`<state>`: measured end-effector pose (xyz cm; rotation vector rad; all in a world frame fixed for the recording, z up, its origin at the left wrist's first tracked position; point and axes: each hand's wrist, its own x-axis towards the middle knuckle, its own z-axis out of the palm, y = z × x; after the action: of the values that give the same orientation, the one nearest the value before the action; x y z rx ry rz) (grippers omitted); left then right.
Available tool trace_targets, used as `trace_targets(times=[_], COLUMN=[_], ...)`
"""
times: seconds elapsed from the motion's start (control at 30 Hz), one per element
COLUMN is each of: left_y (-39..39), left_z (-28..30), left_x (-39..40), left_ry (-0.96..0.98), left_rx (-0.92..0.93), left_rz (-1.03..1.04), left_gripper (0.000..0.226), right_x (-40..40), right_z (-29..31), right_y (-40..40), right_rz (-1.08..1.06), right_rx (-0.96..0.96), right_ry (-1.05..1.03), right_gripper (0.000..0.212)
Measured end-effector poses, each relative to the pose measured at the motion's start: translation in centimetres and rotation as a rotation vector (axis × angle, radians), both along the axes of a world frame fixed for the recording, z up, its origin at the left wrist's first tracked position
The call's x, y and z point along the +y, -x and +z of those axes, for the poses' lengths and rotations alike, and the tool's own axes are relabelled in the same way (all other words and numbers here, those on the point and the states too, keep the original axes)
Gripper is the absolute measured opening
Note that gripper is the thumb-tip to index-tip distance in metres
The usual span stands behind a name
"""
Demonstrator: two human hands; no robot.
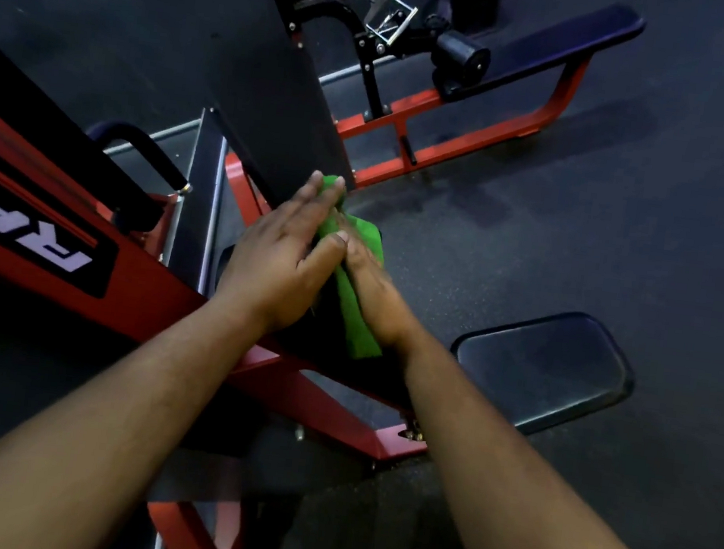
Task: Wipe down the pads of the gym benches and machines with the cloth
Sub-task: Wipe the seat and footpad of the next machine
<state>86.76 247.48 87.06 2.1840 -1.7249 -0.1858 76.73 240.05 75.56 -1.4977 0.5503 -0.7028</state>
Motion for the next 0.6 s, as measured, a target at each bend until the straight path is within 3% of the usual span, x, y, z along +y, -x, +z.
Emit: trace_targets(times=[0.1,0.2,0.33,0.5,0.6], left_y=[0.0,0.0,0.1,0.5,0.6], left_z=[0.1,0.0,0.2,0.4,0.5], left_x=[0.1,-0.3,-0.2,0.0,-0.1], left_ry=[-0.006,-0.012,-0.030,-0.037,-0.056], left_rx=[-0.006,-0.019,-0.031,-0.034,-0.053], left_rz=[-0.003,0.003,0.008,0.022,0.028], left_gripper=[0.074,0.075,0.074,0.074,0.074], right_x=[3.8,2.1,-2.8,3.1,2.3], right_z=[-3.7,-7.1,-6.6,-8.3,-11.5], right_y=[2.9,3.2,0.0,3.8,4.9], right_rz=[-0.039,-0.034,-0.028,-0.056,-0.080], right_rx=[0.002,0.049,0.310,0.042,0.138], right_ry=[0.047,0.000,-0.170,-0.012,-0.100], right_gripper=[0.054,0.045,0.049,0.052,0.051])
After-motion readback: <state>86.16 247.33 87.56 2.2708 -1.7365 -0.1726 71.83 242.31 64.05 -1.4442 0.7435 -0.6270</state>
